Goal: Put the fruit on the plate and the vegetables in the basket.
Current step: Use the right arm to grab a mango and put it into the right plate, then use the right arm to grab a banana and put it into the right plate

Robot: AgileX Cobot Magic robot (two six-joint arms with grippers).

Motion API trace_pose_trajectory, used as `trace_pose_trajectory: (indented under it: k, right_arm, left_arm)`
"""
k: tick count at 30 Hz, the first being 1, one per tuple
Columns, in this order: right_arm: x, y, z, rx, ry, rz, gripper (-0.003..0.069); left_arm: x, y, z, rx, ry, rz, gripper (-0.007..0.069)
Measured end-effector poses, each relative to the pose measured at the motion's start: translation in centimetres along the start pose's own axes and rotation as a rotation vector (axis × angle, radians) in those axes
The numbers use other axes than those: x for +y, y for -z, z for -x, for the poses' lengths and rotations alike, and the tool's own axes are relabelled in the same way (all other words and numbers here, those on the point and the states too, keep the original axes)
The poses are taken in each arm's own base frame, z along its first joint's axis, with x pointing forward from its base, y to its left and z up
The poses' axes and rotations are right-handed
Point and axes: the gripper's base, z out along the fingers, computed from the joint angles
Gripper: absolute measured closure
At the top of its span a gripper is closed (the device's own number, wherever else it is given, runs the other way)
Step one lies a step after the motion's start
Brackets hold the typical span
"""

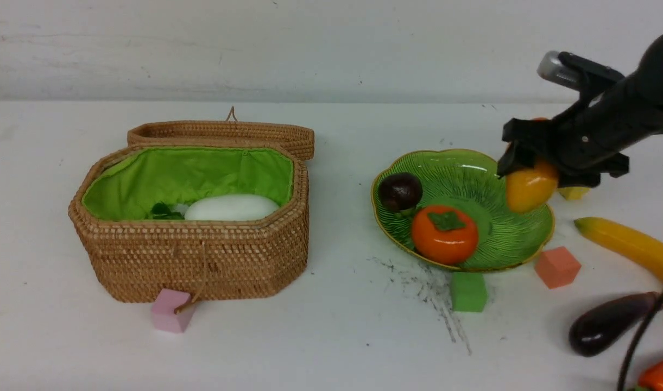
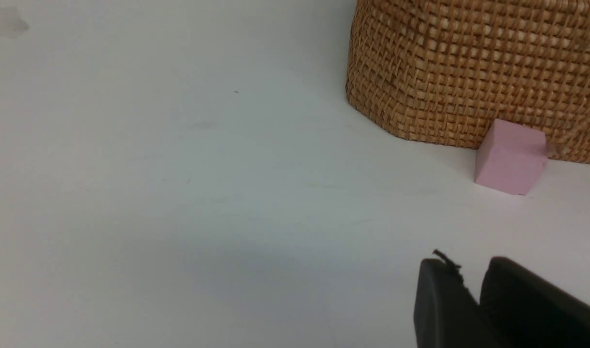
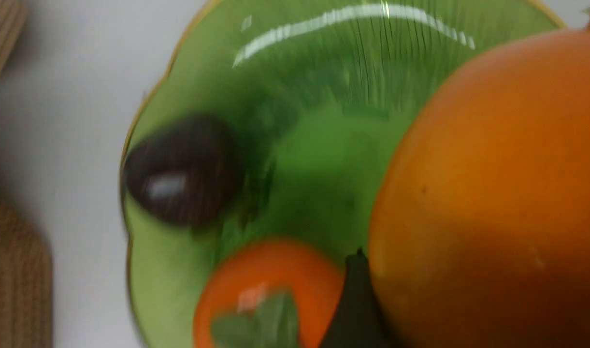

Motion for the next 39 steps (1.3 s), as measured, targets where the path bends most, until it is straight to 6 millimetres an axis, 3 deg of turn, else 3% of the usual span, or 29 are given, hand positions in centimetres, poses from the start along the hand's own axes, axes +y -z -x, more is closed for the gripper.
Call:
trace_pose_trajectory:
  k: [2, 8, 11, 16, 19, 22, 26, 29, 32, 34, 39]
  right_arm:
    - [-0.5, -2.6, 0.5, 0.004, -0.012, -0.003, 0.0124]
    - [-1.2, -6.8, 1.1, 0.019, -0.031, -0.003, 0.0124]
    - [-1.1, -6.9, 1.0, 0.038, -0.039, 0.003, 0.0101]
    - [-0.8, -6.3, 0.9, 0.087, -0.033, 0.01, -0.0017]
    - [-0.6, -5.5, 1.0, 0.104, -0.028, 0.012, -0.0018]
    - [-0.7, -3.9, 1.4, 0.105, -0.031, 0.014, -0.0004]
    - [-1.8, 0.3, 2.7, 0.083, -0.019, -0.014, 0.0022]
    - [-3.4, 6.0, 4.0, 0.019, 0.005, -0.081, 0.0045]
    - [-4.7, 9.2, 4.7, -0.033, 0.006, -0.128, 0.0061]
    - [-7.1, 12.5, 5.0, -0.059, 0.016, -0.199, 0.0086]
    - [-10.4, 12.9, 4.2, -0.006, 0.006, -0.257, 0.0118]
  left_arm:
    - [0.0, 0.0, 0.0, 0.0, 0.0, 0.0, 0.0496]
    - [0.0, 0.0, 0.0, 0.0, 0.0, 0.0, 0.049]
    - [0.0, 0.0, 0.0, 0.0, 0.0, 0.0, 0.0488]
    - [0.0, 0.0, 0.0, 0.0, 0.0, 0.0, 0.0487]
    - [0.0, 0.0, 0.0, 0.0, 0.0, 0.0, 0.0487]
    - [0.0, 0.0, 0.0, 0.0, 0.0, 0.0, 0.0487]
    - [0.0, 0.0, 0.0, 0.0, 0.0, 0.0, 0.0487]
    - [0.0, 0.0, 0.0, 0.0, 0.0, 0.0, 0.0486]
    - [0.0, 0.0, 0.0, 0.0, 0.0, 0.0, 0.0482]
    - [0.0, 0.0, 0.0, 0.0, 0.0, 0.0, 0.0481]
    - [0.0, 0.0, 0.0, 0.0, 0.0, 0.0, 0.048]
